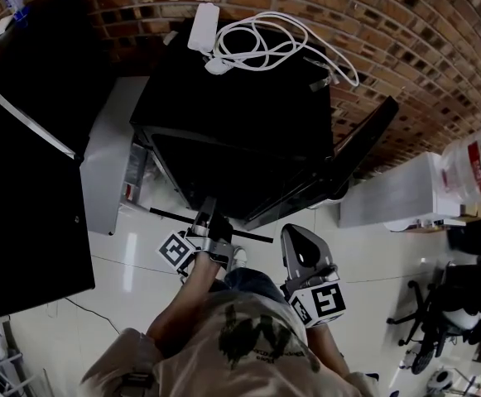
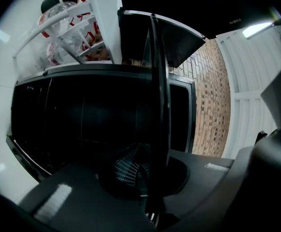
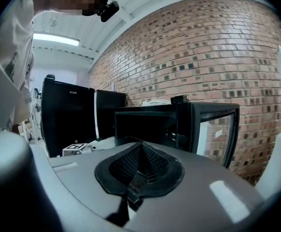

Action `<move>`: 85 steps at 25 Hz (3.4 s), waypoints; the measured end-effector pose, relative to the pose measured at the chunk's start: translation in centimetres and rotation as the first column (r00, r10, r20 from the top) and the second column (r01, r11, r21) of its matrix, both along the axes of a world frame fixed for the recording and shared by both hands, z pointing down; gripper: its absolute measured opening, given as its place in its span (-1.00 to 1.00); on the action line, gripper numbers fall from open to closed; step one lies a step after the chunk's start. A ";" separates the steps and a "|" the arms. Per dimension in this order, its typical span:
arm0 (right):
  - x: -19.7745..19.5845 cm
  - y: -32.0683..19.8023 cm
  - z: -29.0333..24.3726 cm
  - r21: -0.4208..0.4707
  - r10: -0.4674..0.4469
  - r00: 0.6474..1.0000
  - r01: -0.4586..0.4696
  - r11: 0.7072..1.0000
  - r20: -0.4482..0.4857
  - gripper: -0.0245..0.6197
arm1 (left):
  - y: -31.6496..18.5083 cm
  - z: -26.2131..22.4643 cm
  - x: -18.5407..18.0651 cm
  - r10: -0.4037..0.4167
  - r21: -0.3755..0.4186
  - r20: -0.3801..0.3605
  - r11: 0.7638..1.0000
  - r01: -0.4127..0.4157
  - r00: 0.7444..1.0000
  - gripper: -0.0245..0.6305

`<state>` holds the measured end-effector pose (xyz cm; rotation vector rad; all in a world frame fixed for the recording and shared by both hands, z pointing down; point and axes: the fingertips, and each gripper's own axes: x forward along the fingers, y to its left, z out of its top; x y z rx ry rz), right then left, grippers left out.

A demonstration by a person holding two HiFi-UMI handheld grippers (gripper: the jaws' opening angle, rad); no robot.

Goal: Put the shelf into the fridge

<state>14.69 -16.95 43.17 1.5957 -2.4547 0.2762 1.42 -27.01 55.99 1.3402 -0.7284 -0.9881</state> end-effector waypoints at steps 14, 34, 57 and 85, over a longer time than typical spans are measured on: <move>-2.0 -1.9 0.1 0.021 -0.076 0.997 0.076 0.997 -0.006 -0.92 | -2.9 0.8 0.9 -0.014 0.040 0.003 0.999 0.014 1.000 -0.88; -4.7 -3.8 0.9 0.025 -0.161 0.987 0.161 0.987 -0.012 -0.92 | -8.2 1.5 2.1 -0.025 0.045 0.092 0.999 0.020 0.995 -0.88; -5.8 -6.7 1.1 0.040 -0.189 0.982 0.188 0.981 0.007 -0.92 | -13.3 1.0 3.7 -0.049 0.057 0.095 0.997 0.043 0.994 -0.88; -5.8 -8.2 1.4 0.039 -0.232 0.973 0.232 0.972 0.007 -0.92 | -16.7 -0.4 4.9 -0.052 0.124 0.015 0.991 0.050 0.999 -0.76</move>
